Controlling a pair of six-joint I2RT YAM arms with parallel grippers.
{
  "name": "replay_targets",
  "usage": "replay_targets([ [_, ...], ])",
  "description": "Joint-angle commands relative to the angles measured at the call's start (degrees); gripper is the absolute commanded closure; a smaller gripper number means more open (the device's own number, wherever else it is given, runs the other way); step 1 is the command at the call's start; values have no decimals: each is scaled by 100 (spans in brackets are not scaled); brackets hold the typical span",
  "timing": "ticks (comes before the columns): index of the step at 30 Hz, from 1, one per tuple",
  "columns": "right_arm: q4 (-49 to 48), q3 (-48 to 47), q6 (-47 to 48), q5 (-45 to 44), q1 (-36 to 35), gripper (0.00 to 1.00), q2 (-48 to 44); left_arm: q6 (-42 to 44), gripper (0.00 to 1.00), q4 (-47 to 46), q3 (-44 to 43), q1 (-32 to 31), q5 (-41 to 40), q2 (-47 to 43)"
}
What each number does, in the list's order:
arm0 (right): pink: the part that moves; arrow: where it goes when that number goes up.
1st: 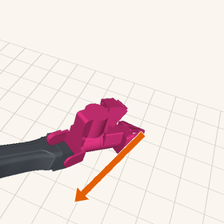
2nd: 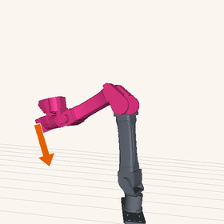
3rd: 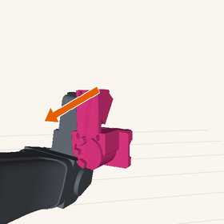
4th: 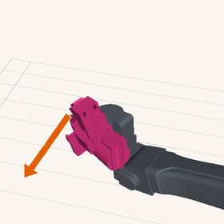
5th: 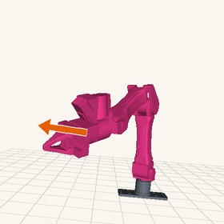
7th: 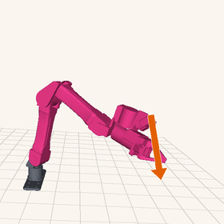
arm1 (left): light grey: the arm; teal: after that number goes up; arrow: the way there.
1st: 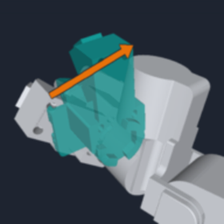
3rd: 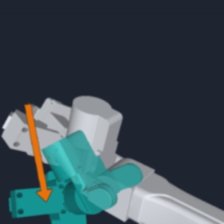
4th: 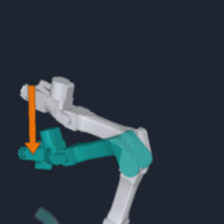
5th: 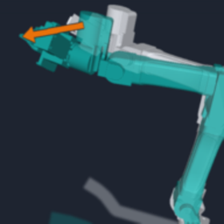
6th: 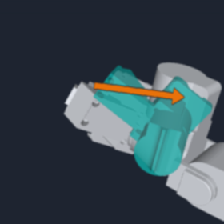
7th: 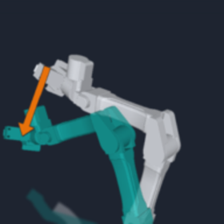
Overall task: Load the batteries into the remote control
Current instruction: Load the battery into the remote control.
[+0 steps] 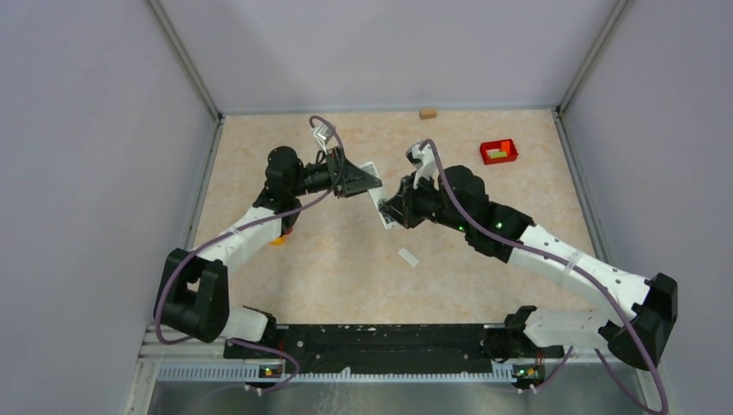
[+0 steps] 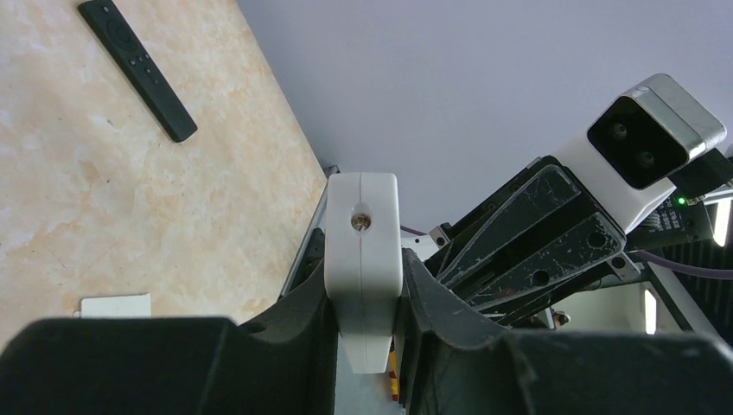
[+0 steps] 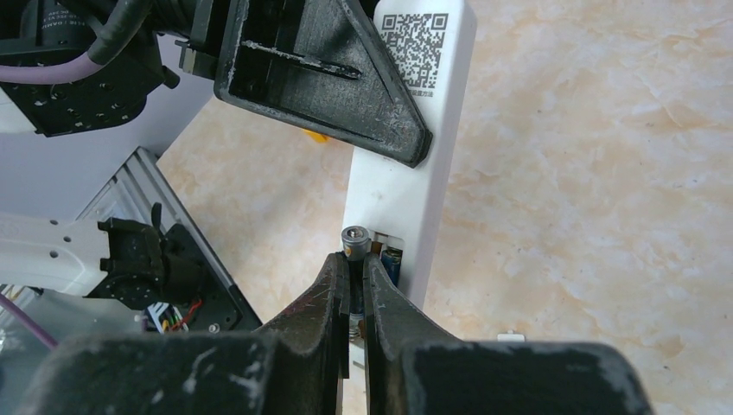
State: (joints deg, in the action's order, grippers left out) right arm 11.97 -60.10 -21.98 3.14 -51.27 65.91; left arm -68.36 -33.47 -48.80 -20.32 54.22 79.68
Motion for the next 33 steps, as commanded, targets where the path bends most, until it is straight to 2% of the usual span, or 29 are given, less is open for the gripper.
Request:
replay_targets([
  [1, 214, -200, 227, 65, -91, 100, 74, -234, 100, -626, -233, 1, 93, -45],
  [6, 277, -174, 319, 8, -89, 98, 64, -300, 100, -660, -238, 1, 124, -66],
  [14, 306, -275, 291, -155, -89, 77, -31, -292, 100, -660, -214, 10, 109, -51],
  [28, 361, -526, -116, -465, -88, 63, -268, -244, 100, -643, -201, 33, 80, -32],
  [33, 399, -598, -386, -831, -77, 43, -385, -165, 100, -625, -186, 46, -12, -59],
])
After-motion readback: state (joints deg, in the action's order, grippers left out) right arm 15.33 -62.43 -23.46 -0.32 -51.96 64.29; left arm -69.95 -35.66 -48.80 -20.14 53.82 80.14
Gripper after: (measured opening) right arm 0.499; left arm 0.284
